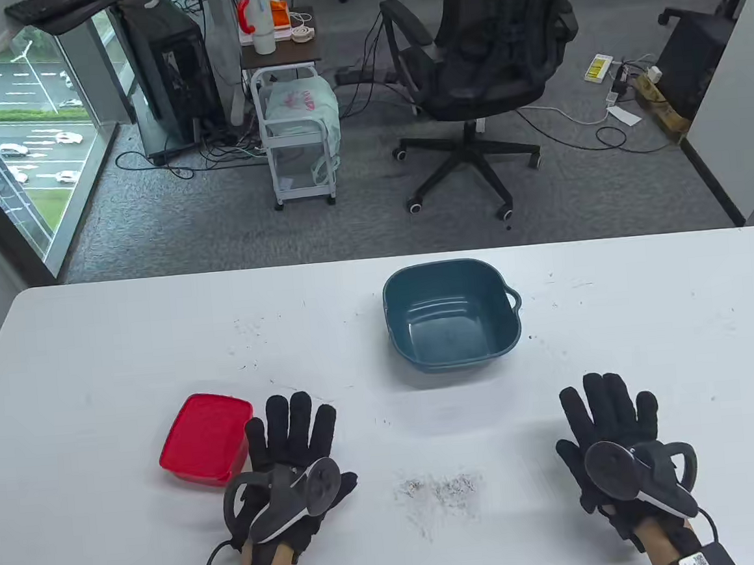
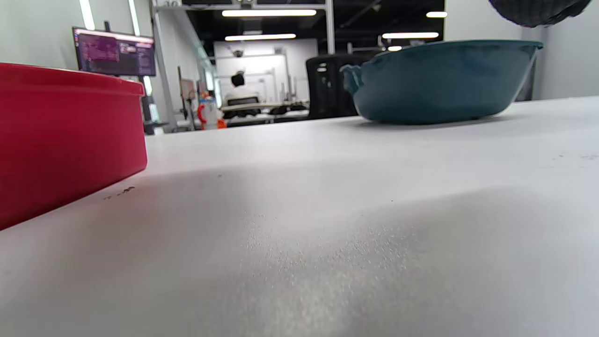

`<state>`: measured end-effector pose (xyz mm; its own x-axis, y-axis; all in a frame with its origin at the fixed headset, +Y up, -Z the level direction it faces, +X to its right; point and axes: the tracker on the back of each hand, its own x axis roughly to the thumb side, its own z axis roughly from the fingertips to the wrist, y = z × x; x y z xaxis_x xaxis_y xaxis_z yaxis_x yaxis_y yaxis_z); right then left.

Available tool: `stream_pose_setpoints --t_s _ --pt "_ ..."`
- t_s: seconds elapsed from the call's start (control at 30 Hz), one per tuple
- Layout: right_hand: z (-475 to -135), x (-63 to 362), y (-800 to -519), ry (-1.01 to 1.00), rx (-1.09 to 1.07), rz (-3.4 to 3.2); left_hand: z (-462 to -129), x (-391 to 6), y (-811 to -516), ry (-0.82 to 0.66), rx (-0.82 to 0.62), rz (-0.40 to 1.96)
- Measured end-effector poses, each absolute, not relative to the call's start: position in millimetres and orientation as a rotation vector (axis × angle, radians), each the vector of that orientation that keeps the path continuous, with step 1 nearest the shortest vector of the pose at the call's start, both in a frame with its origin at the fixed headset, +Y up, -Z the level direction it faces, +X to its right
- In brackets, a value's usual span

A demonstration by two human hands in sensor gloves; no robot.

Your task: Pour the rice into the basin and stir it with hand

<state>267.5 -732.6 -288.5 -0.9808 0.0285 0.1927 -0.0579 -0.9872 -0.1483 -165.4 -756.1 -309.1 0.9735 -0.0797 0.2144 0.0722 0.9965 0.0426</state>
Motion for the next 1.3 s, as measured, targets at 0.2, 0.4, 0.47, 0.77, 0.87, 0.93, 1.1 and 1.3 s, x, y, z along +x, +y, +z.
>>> stream_pose_setpoints --t_s 0.2,0.4,0.47,0.77,0.87,0.93,1.1,1.3 --pt "-289 268 -734 -0.205 0.298 3.051 -309 -164 -756 -0.223 0.028 -0.065" --pt "-290 270 -734 -0.189 0.285 3.028 -311 -166 -757 -0.216 0.02 -0.047" --pt "-290 270 -735 -0.176 0.284 3.014 -311 -167 -757 -0.214 0.017 -0.042" --pt "-291 270 -736 -0.145 0.293 3.006 -313 -177 -756 -0.163 0.028 -0.005" --pt "-289 271 -735 -0.153 0.299 2.989 -320 -183 -753 -0.086 0.045 0.013" --pt "-289 272 -734 -0.145 0.297 2.981 -328 -186 -748 -0.028 0.017 0.008" --pt "-285 273 -732 -0.151 0.294 2.968 -349 -215 -725 0.101 0.062 -0.059" --pt "-283 272 -728 -0.162 0.299 2.943 -373 -281 -722 0.293 -0.072 0.138"
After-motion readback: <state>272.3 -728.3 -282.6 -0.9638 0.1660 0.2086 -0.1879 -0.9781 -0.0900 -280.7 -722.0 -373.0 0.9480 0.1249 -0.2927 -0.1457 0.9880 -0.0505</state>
